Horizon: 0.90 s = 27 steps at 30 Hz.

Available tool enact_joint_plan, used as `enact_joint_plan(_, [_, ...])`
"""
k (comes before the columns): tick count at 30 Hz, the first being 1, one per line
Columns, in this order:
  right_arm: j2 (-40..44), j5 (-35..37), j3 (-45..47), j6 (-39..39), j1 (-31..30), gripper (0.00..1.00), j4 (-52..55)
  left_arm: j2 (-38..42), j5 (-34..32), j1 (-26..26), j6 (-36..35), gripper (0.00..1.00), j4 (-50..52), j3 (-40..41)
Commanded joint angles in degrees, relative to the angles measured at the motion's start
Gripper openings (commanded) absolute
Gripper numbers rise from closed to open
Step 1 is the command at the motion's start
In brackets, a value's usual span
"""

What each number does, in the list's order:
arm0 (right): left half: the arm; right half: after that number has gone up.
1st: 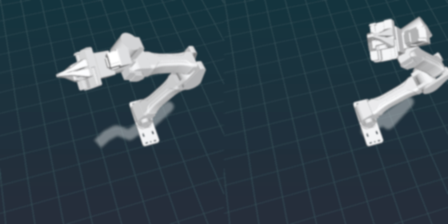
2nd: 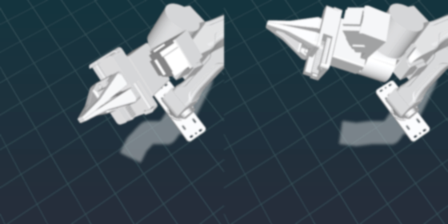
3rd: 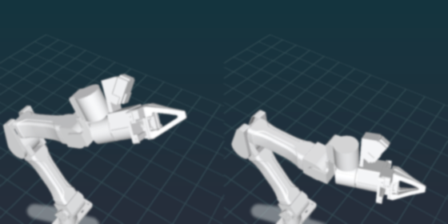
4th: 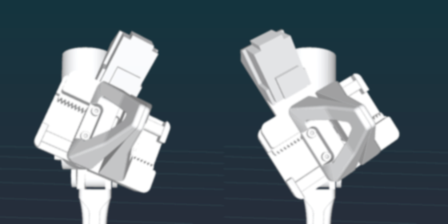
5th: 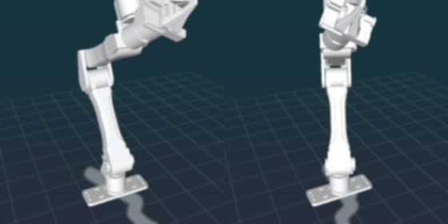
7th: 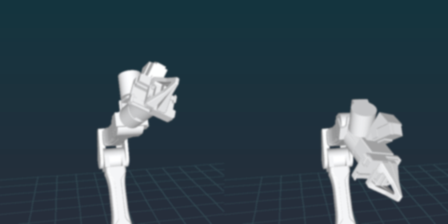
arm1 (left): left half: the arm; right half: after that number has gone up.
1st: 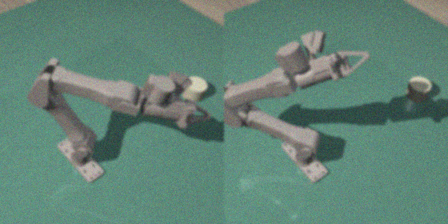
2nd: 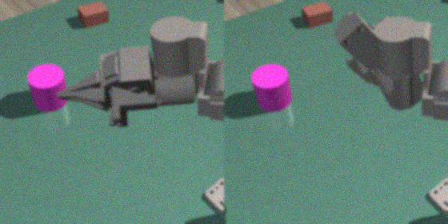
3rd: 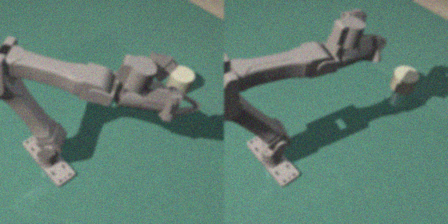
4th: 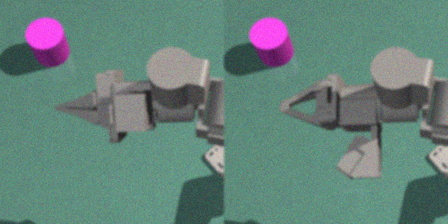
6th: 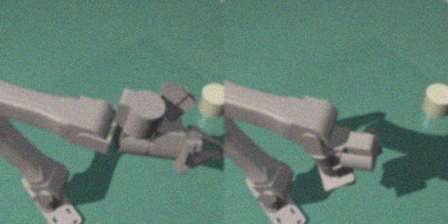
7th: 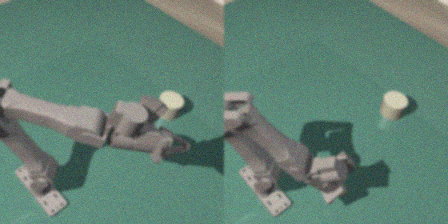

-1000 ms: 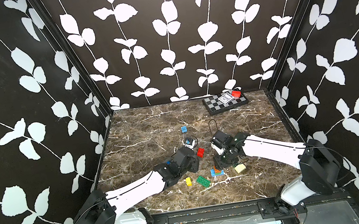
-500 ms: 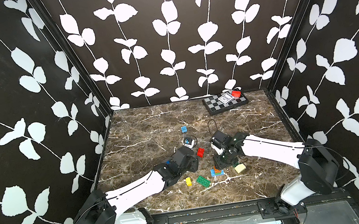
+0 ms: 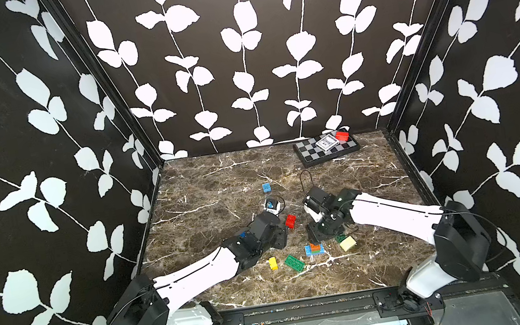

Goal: Assemble the number 1 with lego
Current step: Assemble the lego brick with the lego brick.

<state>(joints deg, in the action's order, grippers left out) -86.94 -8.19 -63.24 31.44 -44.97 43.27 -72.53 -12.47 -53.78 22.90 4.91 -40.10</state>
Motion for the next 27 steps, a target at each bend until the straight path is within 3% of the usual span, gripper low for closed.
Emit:
enact_joint_plan(1, [5.30,-0.36,-2.96,-0.59,1.90,0.68,-2.58,-0.59,0.82,0.52,-1.61,0.62,1.16,-1.54])
enact_joint_plan(8, [10.18,6.91,5.37,-0.24,10.34,0.66,5.63,-4.45,2.05,0.77,-4.46,0.63,4.07,-5.32])
enact_joint_plan(15, [14.84,9.62,9.92,0.87,19.79,0.66,7.39,-15.72,5.35,0.78,-10.77,0.67,15.06,-18.51])
enact_joint_plan(21, [7.78,7.41,5.71,-3.13,21.79,0.68,4.65,-20.07,4.57,1.04,-10.53,0.69,14.93,-22.72])
enact_joint_plan(27, [-2.63,5.74,-0.20,-5.86,21.26,0.73,2.36,-18.59,3.02,2.14,-7.10,0.69,10.95,-21.13])
